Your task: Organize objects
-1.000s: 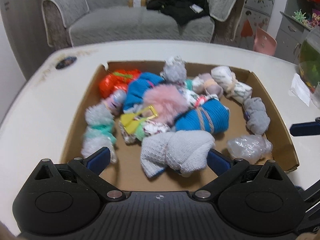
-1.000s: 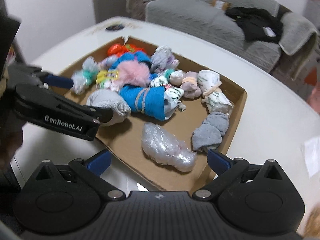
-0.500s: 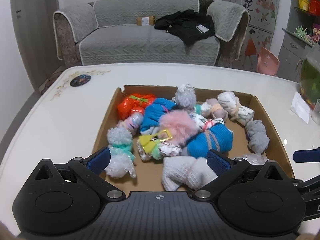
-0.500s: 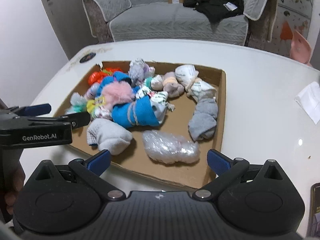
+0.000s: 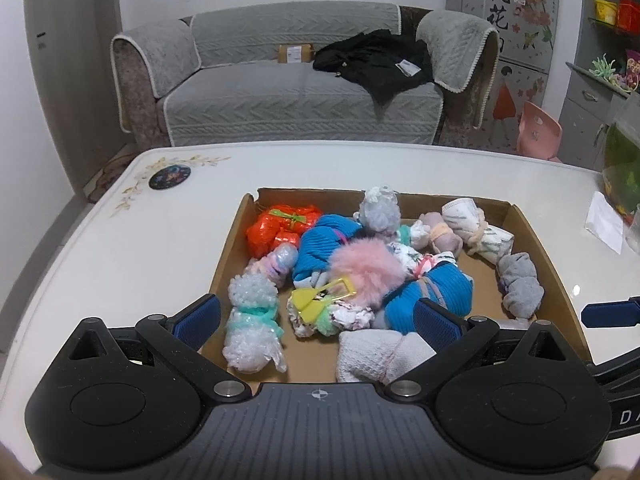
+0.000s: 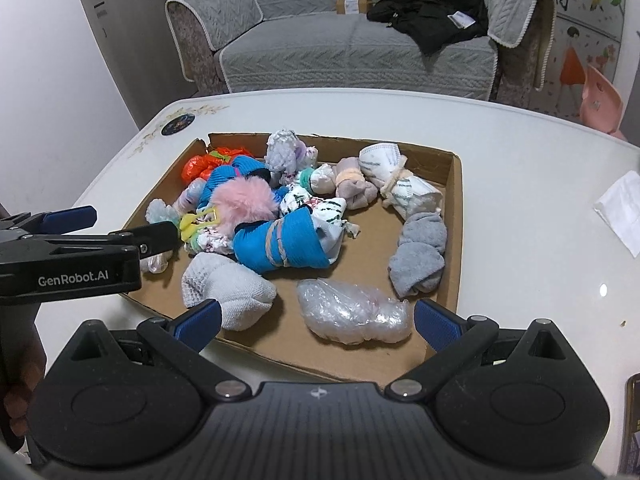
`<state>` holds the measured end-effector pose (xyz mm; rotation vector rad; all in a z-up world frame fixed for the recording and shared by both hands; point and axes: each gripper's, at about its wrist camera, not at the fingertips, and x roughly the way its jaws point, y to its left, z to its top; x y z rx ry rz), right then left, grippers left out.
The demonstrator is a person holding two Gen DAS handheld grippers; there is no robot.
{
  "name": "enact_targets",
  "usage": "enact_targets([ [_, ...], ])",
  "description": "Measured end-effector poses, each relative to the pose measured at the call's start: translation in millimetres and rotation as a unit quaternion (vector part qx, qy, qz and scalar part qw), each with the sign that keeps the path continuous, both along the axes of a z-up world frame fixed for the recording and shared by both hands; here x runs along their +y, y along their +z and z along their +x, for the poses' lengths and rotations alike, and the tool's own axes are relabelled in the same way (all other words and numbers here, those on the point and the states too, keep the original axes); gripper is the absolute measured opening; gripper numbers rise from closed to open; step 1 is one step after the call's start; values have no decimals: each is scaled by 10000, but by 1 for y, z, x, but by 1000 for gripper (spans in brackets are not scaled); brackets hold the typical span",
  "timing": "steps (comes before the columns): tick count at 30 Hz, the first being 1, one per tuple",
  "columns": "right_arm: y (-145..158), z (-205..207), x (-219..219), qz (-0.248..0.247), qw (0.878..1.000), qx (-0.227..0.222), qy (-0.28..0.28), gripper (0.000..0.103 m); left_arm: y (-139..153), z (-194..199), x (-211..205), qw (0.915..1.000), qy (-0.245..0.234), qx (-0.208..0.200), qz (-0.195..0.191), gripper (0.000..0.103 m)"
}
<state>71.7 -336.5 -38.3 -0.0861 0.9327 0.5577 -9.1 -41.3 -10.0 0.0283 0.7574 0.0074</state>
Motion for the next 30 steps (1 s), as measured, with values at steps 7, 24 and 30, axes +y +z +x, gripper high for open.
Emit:
enact_targets([
  [7, -2, 1, 1, -8, 10000, 24, -15, 102, 0, 1, 0, 10000, -15, -12, 12, 103],
  [24, -3, 2, 6, -50, 10000, 45, 3, 102, 0, 1, -4, 9998, -60, -119, 131, 103],
  [30, -5, 3, 7, -61, 10000, 64, 12, 102, 1, 4, -1, 9999, -5, -133, 81, 102],
])
